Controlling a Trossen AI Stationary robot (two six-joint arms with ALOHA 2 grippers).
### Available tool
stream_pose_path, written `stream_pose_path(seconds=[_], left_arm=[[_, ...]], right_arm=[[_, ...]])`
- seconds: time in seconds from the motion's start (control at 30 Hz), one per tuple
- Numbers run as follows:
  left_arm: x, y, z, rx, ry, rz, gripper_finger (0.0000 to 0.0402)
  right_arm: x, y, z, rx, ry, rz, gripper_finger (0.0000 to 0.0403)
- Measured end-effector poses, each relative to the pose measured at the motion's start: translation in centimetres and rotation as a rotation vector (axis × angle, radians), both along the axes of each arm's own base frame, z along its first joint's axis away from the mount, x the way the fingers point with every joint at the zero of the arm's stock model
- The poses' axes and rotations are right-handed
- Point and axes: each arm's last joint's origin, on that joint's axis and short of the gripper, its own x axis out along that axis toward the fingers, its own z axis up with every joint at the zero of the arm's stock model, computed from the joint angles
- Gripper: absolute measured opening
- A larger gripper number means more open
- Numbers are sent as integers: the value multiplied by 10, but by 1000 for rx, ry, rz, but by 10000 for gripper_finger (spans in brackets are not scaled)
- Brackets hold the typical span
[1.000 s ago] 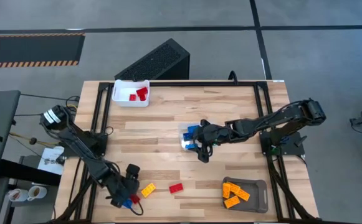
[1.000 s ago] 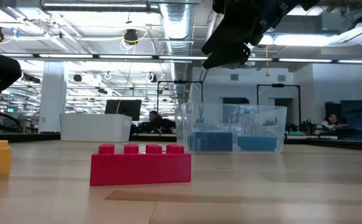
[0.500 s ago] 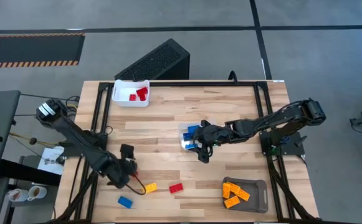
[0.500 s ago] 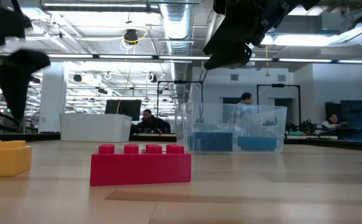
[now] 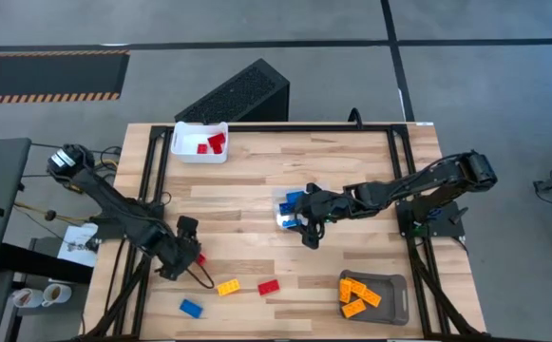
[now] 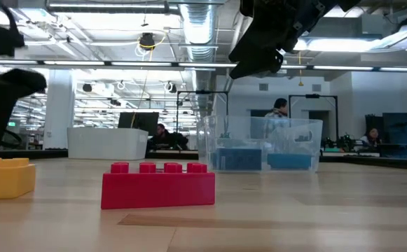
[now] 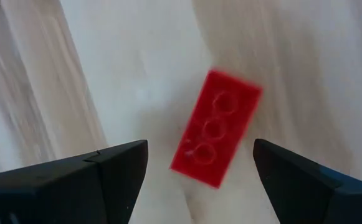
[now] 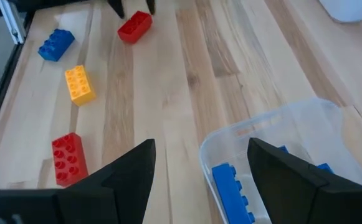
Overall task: Sort & place blocks by color
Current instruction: Put the red game piece into the white bin
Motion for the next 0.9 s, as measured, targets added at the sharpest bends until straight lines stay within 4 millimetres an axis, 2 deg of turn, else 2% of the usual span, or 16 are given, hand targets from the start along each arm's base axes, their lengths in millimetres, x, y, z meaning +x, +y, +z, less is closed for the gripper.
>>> stream_pose_path(seconds=[0.13, 0.33, 0.4, 0.47, 0.6, 0.73, 0.9], left_arm=[[10, 0, -14, 2, 22, 0, 274], [19, -2, -35, 17, 150, -30, 267], [21, -2, -37, 12, 166, -30, 246], [23, -1, -36, 2, 166, -26, 208], [29, 6, -21, -29, 72, 48, 99], [30, 23, 9, 3, -138, 174, 97], [23, 67, 48, 86, -423, 421, 97]], right_arm=[[1, -1, 1, 1, -11, -3, 275], [1, -1, 1, 1, -17, -4, 275], [1, -1, 1, 0, -16, -4, 275], [1, -1, 1, 0, -17, -4, 275], [1, -1, 1, -1, -16, -10, 275], [1, 1, 3, 9, -32, -34, 275], [1, 1, 5, -33, -45, -36, 275]])
